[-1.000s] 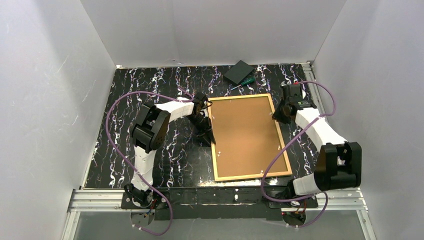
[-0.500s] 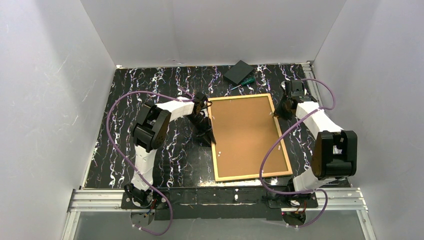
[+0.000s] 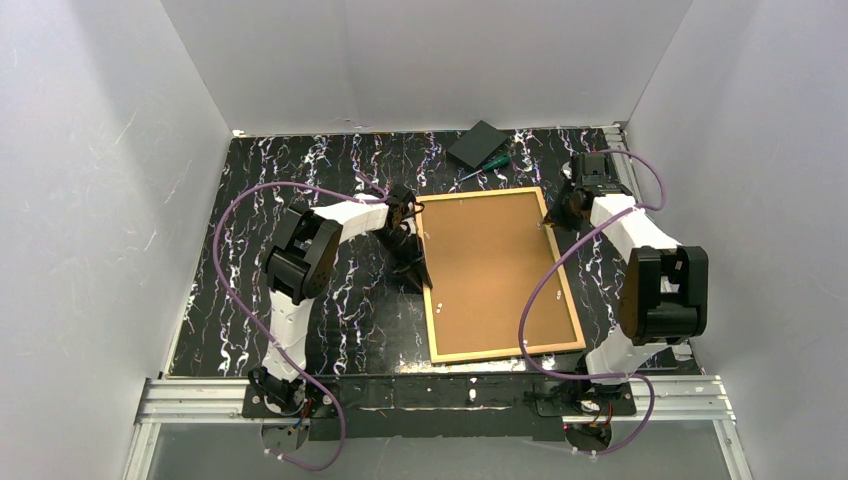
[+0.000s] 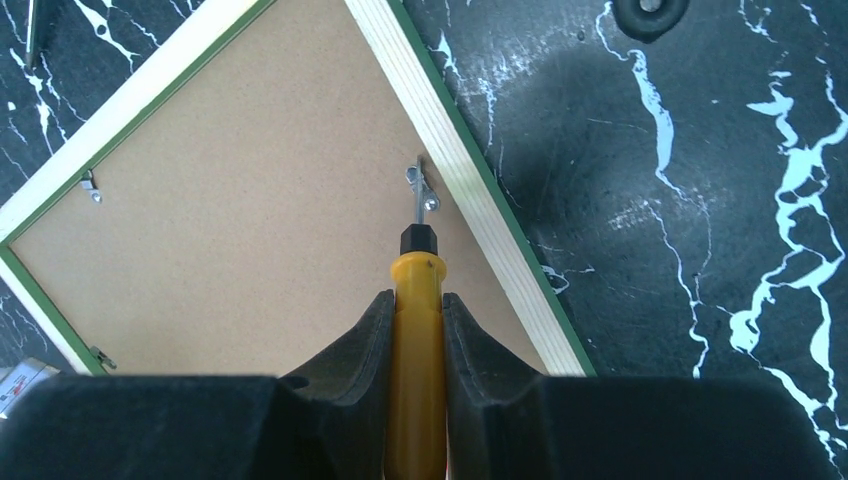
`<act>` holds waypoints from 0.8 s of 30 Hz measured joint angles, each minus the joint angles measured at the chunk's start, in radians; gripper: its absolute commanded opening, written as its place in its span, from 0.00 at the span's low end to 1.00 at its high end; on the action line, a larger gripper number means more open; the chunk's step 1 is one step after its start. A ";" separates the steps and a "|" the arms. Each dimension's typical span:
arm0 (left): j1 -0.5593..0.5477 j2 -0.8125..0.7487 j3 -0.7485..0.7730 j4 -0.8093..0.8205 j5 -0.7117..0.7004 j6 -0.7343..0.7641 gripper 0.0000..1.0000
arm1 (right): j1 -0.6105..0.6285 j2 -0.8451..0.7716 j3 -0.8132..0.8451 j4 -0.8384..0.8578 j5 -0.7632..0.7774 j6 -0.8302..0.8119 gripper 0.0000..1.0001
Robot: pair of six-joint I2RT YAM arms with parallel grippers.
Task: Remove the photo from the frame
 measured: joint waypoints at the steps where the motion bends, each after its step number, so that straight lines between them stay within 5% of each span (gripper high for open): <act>1: 0.000 0.000 0.000 0.000 0.000 0.000 0.00 | 0.000 0.003 0.000 0.007 -0.007 -0.003 0.01; 12: 0.000 0.000 0.000 0.000 0.000 0.001 0.00 | 0.001 -0.023 0.048 -0.063 -0.003 -0.047 0.01; 17: 0.000 0.000 0.002 -0.002 0.000 0.009 0.01 | 0.006 -0.294 0.024 -0.169 0.041 -0.066 0.01; 24: -0.005 -0.005 0.008 -0.012 -0.018 0.034 0.49 | 0.097 -0.691 -0.189 -0.233 -0.013 -0.034 0.01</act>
